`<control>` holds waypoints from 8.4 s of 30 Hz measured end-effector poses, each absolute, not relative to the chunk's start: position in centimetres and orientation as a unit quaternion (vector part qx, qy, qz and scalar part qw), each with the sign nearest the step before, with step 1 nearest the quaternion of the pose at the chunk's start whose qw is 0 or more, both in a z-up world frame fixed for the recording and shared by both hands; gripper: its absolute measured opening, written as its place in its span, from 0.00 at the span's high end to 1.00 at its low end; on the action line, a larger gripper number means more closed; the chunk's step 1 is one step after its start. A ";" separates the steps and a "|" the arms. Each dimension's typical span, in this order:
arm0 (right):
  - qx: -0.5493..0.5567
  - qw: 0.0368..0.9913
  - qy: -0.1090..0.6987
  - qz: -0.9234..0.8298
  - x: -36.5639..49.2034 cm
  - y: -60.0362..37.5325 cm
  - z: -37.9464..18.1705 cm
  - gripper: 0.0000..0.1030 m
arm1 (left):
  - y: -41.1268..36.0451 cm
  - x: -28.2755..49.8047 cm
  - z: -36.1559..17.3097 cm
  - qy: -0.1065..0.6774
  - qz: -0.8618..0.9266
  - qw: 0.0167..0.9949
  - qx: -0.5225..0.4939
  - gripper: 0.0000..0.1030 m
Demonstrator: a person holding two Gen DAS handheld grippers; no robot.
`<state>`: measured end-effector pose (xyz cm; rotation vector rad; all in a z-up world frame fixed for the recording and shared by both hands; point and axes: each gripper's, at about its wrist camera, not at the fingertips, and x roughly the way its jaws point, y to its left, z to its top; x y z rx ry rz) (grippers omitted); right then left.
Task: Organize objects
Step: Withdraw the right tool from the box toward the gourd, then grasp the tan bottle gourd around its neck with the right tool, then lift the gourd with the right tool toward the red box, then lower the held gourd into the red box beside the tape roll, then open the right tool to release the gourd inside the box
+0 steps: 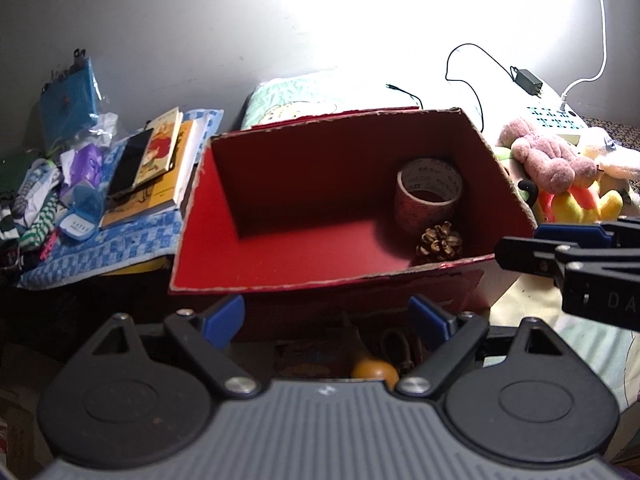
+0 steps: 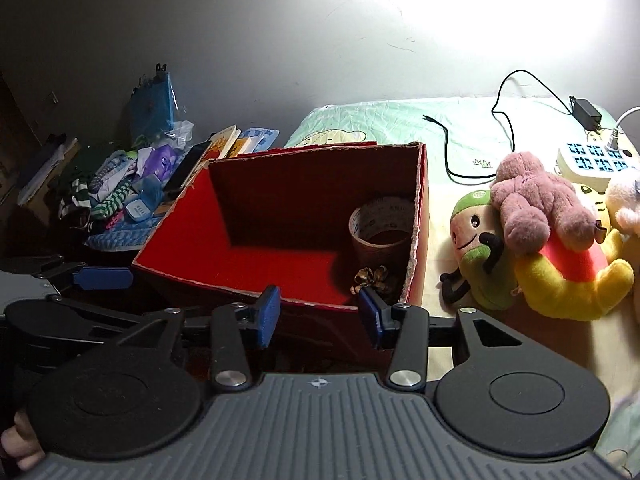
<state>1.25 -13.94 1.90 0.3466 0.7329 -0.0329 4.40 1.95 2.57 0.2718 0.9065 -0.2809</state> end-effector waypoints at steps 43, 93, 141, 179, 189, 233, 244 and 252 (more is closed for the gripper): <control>0.311 0.843 0.436 0.055 0.2 -13.6 -4.5 0.64 | 3.1 2.3 -2.6 0.511 -0.099 0.844 0.131 0.13; 0.395 0.801 0.433 0.119 -0.8 -13.8 -5.1 0.62 | 3.2 1.7 -3.2 0.491 -0.408 0.764 0.090 0.36; 0.303 0.800 0.517 0.028 17.8 -17.7 -3.7 0.64 | 0.4 19.1 -5.2 0.508 -0.383 0.771 -0.023 0.36; 0.327 0.833 0.446 0.019 20.8 -20.1 -4.3 0.60 | 2.6 20.2 -4.5 0.474 -0.316 0.819 0.068 0.31; 0.232 0.831 0.503 0.061 17.3 -19.3 -1.3 0.60 | 3.5 18.6 -3.6 0.464 -0.368 0.804 0.058 0.31; 0.238 0.843 0.477 0.079 20.2 -18.1 -4.3 0.70 | 1.9 18.6 -5.7 0.500 -0.363 0.784 0.066 0.25; 0.251 0.815 0.520 0.048 20.8 -18.1 -5.4 0.70 | 1.8 18.8 -5.6 0.501 -0.356 0.787 0.063 0.24; 0.235 0.844 0.482 0.009 19.5 -18.2 -4.4 0.70 | 1.2 18.7 -5.0 0.506 -0.318 0.798 0.073 0.24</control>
